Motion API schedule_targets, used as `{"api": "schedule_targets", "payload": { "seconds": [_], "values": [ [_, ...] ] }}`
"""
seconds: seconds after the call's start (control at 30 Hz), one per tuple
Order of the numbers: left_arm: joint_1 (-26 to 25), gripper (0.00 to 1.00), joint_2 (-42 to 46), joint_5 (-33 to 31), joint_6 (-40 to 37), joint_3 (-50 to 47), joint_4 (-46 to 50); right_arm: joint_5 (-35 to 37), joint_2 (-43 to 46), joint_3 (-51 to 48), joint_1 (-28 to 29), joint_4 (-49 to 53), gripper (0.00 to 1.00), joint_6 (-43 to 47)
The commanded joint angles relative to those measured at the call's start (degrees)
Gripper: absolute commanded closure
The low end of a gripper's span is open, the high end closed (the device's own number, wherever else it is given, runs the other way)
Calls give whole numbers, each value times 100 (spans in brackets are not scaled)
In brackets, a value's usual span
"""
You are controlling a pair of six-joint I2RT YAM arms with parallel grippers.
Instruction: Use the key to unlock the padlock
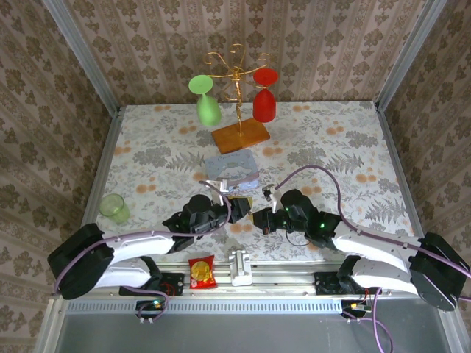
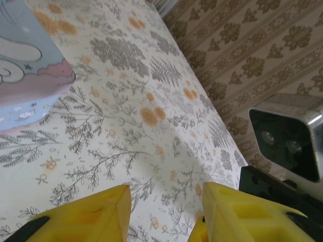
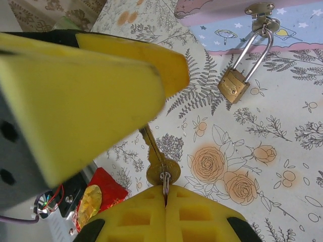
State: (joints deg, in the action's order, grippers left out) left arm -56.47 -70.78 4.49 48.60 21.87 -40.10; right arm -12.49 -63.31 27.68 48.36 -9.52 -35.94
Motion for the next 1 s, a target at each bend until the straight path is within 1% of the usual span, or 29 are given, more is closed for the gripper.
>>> {"api": "schedule_targets", "payload": {
  "seconds": [0.0, 0.03, 0.17, 0.23, 0.3, 0.37, 0.47, 0.53, 0.6, 0.63, 0.67, 0.7, 0.73, 0.77, 0.83, 0.87, 0.97],
  "values": [
    [39, 65, -85, 247, 58, 224, 173, -56, -100, 188, -3, 43, 100, 86],
    [39, 67, -77, 247, 49, 230, 210, -44, -103, 192, -4, 52, 100, 84],
    [55, 68, -55, 201, 28, 251, 446, 10, -103, 196, -9, 90, 100, 85],
    [52, 72, -56, 218, -16, 308, 660, 39, -109, 210, -10, 107, 100, 91],
    [55, 73, -30, 262, -26, 254, 593, 73, -117, 220, -2, 133, 100, 94],
    [66, 76, 2, 263, -13, 246, 673, 128, -116, 238, -5, 158, 100, 101],
    [115, 90, 12, 336, -44, 300, 810, 150, -125, 280, -8, 158, 100, 143],
    [136, 100, -7, 402, -50, 283, 710, 137, -170, 355, -13, 199, 100, 180],
    [192, 100, -28, 514, -11, 268, 579, 130, -208, 390, -12, 188, 100, 180],
    [216, 100, -32, 541, 27, 236, 513, 131, -206, 375, -20, 164, 96, 168],
    [252, 100, -18, 544, 82, 190, 433, 107, -193, 335, -50, 106, 82, 142],
    [284, 100, -4, 537, 135, 130, 337, 14, -146, 267, -112, -9, 59, 112],
    [316, 100, 10, 535, 157, 65, 195, -95, -73, 176, -188, -146, 43, 72],
    [361, 100, 35, 535, 215, -13, 11, -255, 46, 30, -325, -370, 34, 13],
    [456, 100, 80, 568, 303, -161, -444, -605, 365, -284, -620, -960, 21, -127],
    [485, 100, 95, 577, 315, -220, -749, -790, 503, -396, -781, -1210, 17, -195],
    [499, 100, 105, 570, 362, -220, -1334, -1216, 646, -439, -1026, -1706, 15, -324]
  ]
}}
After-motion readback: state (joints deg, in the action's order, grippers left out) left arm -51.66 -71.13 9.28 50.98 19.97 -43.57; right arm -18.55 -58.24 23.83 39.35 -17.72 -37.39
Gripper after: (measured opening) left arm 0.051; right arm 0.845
